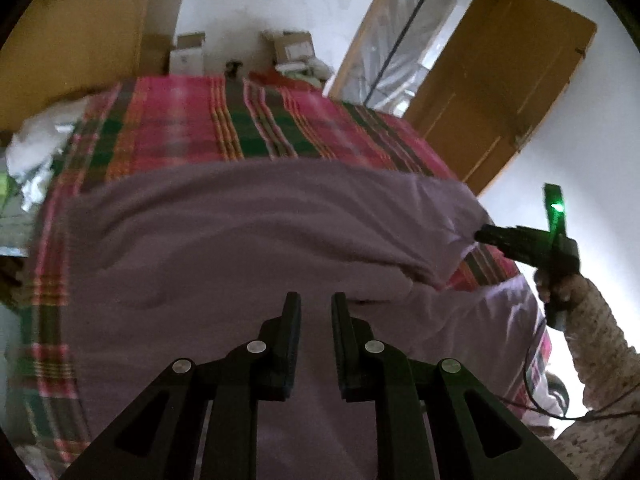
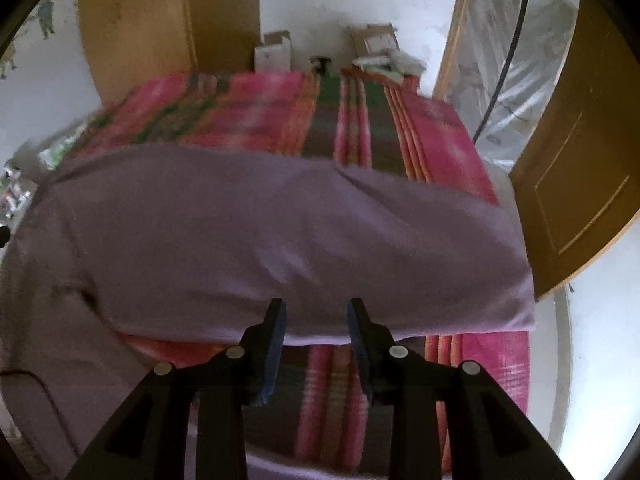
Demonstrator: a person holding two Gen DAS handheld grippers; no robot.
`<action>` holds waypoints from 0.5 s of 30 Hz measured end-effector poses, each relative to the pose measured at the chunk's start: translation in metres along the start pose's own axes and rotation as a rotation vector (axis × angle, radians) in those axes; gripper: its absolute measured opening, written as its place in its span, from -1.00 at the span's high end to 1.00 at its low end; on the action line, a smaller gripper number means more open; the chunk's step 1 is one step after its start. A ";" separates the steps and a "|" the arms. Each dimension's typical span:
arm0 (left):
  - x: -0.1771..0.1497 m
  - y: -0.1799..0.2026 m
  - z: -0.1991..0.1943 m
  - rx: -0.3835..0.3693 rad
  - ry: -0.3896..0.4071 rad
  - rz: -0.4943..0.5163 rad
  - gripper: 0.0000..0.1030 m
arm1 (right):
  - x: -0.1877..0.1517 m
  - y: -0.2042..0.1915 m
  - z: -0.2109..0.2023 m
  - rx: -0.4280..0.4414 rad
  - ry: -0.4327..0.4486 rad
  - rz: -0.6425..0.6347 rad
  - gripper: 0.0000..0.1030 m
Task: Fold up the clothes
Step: 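Smooth the folded sweater flat with both grippers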
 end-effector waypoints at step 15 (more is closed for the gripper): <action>-0.088 -0.027 -0.054 0.083 -0.040 -0.107 0.70 | -0.089 -0.078 -0.042 0.126 0.002 -0.048 0.33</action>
Point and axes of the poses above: each gripper's, at about its wrist camera, not at the fingertips, and z roughly the way its jaws point, y to its right, x to its top, the point moved 7 cm from there along z, roughly the way its jaws point, and after that the axes turned 15 degrees about z, right-handed, at the moved point
